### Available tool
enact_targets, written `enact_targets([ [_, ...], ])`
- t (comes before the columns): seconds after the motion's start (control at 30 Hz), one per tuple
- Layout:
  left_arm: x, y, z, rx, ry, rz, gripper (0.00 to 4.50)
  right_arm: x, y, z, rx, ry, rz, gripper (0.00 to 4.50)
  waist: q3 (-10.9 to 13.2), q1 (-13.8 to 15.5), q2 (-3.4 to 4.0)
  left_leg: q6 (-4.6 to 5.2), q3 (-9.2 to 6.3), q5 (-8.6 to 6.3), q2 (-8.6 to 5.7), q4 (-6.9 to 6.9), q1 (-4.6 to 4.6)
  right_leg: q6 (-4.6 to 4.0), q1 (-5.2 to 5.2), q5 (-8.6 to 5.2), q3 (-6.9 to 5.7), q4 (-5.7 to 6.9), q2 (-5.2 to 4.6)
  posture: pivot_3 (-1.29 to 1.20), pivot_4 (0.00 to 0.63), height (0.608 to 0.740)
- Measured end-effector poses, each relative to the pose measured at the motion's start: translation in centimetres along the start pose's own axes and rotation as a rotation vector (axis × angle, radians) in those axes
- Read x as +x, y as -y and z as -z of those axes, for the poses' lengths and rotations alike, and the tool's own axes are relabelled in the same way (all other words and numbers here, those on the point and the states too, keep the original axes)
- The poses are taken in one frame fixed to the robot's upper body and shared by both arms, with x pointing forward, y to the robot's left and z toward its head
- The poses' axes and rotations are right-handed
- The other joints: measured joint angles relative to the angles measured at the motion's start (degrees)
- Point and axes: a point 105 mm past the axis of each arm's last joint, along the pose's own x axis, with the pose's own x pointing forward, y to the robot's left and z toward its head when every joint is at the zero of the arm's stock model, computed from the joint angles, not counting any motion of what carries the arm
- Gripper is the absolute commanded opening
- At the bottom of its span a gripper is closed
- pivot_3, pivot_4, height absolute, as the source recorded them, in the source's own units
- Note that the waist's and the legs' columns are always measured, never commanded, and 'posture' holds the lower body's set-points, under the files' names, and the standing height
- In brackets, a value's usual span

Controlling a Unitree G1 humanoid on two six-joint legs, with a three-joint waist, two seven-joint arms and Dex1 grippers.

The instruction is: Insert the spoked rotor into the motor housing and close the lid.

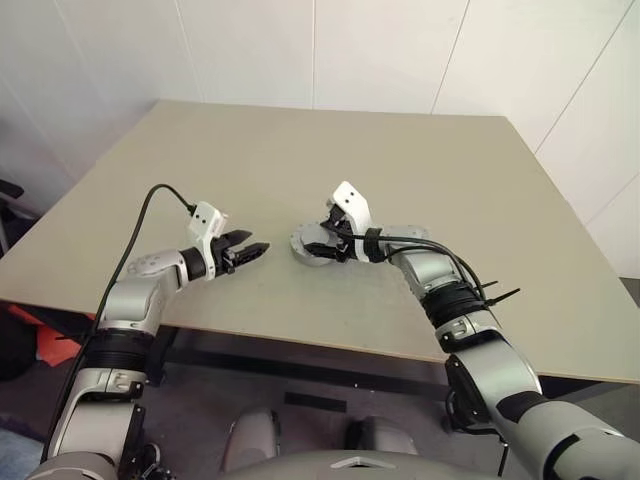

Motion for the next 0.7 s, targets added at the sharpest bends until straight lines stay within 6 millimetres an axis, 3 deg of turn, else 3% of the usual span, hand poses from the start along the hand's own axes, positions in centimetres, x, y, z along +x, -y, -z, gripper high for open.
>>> enact_targets([
  [0.7,-0.03,-0.18,0.17,0.0,-0.003,-0.008,3.11,-0.31,0.59,0.04,0.003,0.014,0.018,3.16,0.0,0.1,0.0,0.02,0.0,-0.01,-0.01,-0.05,-0.06,-0.2,-0.04,0.1,0.0,-0.03,0.0,0.0,0.0,0.74],
])
